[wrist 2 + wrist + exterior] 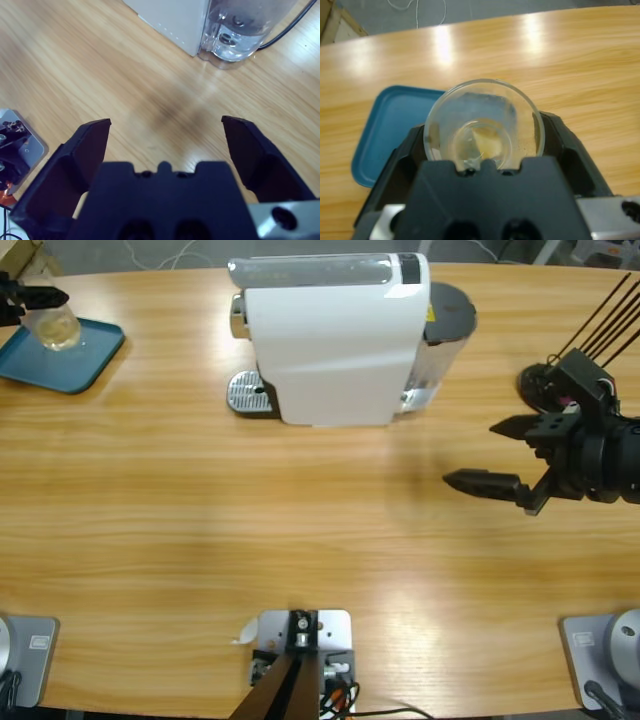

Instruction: Pour coffee

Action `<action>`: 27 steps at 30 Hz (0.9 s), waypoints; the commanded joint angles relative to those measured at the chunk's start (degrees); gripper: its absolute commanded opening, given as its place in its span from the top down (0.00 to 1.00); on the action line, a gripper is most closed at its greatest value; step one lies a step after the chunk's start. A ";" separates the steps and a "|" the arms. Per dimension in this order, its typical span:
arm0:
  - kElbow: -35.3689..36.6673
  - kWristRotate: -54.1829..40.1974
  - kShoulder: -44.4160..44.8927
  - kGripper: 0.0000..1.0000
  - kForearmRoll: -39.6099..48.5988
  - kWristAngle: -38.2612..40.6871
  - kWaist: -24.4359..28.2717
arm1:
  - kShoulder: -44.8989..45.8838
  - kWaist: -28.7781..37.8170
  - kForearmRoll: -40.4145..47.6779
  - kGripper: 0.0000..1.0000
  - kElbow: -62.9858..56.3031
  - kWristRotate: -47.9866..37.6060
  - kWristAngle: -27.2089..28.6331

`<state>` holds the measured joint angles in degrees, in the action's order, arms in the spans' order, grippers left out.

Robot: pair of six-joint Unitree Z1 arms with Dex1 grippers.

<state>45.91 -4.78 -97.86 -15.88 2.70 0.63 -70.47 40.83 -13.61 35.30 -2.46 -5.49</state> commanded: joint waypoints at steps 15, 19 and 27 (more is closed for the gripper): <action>-3.93 2.94 -12.83 1.00 -14.49 -1.90 2.98 | -4.29 0.57 -0.62 0.00 -0.06 0.35 0.39; -3.06 2.85 -14.34 1.00 -15.44 -0.95 2.98 | -4.50 0.57 -0.66 0.00 0.03 0.35 0.39; -2.67 3.11 -14.90 0.74 -14.35 -0.52 3.77 | -4.11 0.57 -1.33 0.00 0.38 0.35 0.39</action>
<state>43.34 -2.14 -109.56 -30.34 1.67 3.31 -73.57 40.83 -13.70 35.45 -2.46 -5.49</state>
